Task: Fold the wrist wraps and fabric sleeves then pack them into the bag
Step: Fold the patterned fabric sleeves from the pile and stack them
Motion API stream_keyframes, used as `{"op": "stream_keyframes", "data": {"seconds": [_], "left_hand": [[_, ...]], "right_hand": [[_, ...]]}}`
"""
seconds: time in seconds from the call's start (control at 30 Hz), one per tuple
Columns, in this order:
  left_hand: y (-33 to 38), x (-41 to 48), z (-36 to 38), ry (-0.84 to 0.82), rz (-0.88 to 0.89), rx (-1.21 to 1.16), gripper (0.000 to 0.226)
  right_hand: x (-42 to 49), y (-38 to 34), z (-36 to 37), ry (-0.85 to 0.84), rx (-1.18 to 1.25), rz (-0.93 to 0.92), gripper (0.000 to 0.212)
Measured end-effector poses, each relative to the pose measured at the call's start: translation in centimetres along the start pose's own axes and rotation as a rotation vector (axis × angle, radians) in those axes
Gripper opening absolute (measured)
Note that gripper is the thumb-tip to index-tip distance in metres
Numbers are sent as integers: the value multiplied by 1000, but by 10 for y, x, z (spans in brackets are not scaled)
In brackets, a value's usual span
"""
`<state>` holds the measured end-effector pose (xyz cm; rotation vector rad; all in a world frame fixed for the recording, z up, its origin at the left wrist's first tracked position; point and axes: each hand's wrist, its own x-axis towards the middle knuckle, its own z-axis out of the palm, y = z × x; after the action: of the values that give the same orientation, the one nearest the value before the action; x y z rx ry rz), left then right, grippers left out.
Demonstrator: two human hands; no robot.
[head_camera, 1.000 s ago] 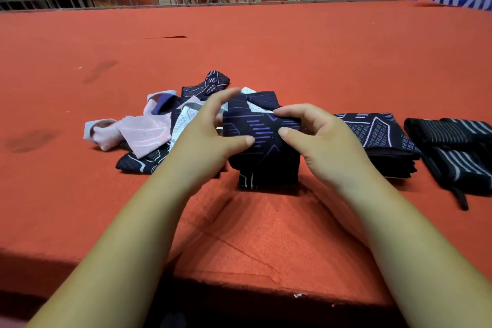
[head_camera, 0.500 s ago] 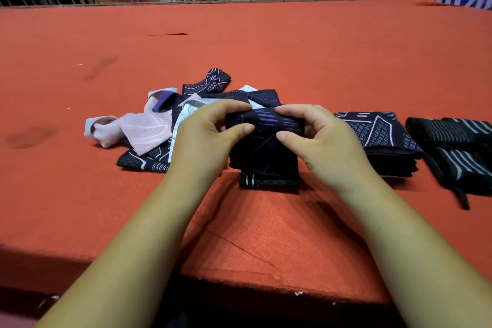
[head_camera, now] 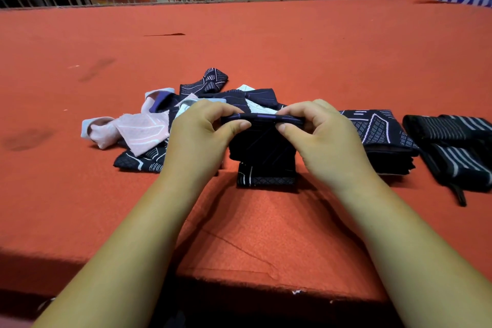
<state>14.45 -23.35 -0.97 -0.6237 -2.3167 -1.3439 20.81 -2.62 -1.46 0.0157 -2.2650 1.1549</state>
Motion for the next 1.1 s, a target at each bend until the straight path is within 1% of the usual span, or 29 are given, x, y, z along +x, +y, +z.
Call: {"op": "stream_keyframes", "data": {"seconds": [0.1, 0.17, 0.23, 0.3, 0.33, 0.4, 0.47, 0.5, 0.53, 0.57, 0.6, 0.63, 0.7, 0.77, 0.8, 0.83, 0.9, 0.97, 1.03, 1.1], "left_hand": [[-1, 0, 0, -22, 89, 138, 11], [1, 0, 0, -47, 96, 131, 17], [4, 0, 1, -117, -6, 39, 27], [3, 0, 8, -178, -165, -97, 42], [4, -1, 11, -189, -226, -149, 51], [3, -3, 18, -170, -283, -180, 65], [3, -4, 21, -146, -309, -161, 69], [3, -4, 21, -146, -342, -178, 70], [3, -3, 22, -151, -392, -228, 71], [3, -3, 22, -158, -455, -304, 68], [4, -3, 22, -163, -520, -401, 59], [5, -2, 21, -169, -580, -497, 49], [6, -3, 21, -239, -642, -638, 36], [12, -6, 20, -340, -635, -721, 26], [13, -8, 20, -370, -623, -745, 21], [14, -9, 21, -376, -609, -760, 23], [15, -9, 24, -329, -579, -773, 36], [17, -8, 28, -234, -556, -766, 54], [19, -8, 33, -153, -532, -756, 68], [22, -8, 38, -142, -479, -721, 69]], "right_hand": [[0, 0, 0, -29, 9, 55, 6], [2, 2, -2, -80, 115, 156, 9], [4, 3, -2, -124, 246, 260, 13], [3, 3, 3, -115, 304, 304, 16], [4, 5, 6, -85, 284, 298, 18], [4, 8, 12, -20, 178, 267, 18], [5, 7, 14, 1, 143, 281, 16], [5, 7, 14, -18, 182, 315, 20], [4, 6, 13, -57, 242, 363, 29], [3, 6, 12, -108, 301, 417, 40], [2, 6, 11, -159, 344, 454, 48], [2, 6, 9, -192, 362, 460, 51], [2, 4, 3, -187, 309, 410, 49], [3, 3, -2, -145, 211, 360, 51], [4, 2, -4, -131, 189, 354, 55], [5, 1, -5, -122, 185, 361, 62], [7, 0, -8, -104, 207, 407, 76], [9, -4, -16, -121, 209, 431, 85], [9, -9, -27, -186, 93, 401, 81], [9, -9, -35, -208, 7, 340, 65]]}}
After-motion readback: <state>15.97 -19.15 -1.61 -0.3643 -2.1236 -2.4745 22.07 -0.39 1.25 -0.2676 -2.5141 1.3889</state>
